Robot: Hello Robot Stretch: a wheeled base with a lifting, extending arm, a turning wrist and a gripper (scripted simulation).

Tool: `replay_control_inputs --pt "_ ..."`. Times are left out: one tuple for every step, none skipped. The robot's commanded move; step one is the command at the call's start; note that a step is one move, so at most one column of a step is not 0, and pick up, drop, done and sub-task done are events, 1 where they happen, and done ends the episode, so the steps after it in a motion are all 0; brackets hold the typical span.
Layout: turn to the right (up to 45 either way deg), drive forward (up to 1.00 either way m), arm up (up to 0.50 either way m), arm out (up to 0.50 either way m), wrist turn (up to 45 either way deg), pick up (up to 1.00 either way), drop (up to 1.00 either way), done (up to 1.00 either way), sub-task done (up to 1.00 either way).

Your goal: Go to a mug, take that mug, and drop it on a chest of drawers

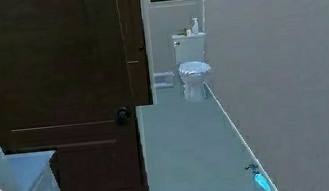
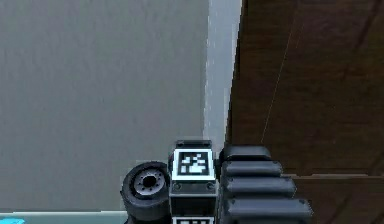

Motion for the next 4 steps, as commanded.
replay_control_inputs --pt "0.0 0.15 0.0 0.0 0.0 0.0 0.0 0.0 0.0" --pt "-45.0 0.0 0.0 0.0 0.0 0.0 0.0 0.0 0.0" --pt "-18.0 0.0 0.0 0.0 0.0 0.0 0.0 0.0 0.0" --pt "0.0 0.3 0.0 0.0 0.0 0.0 0.0 0.0 0.0"
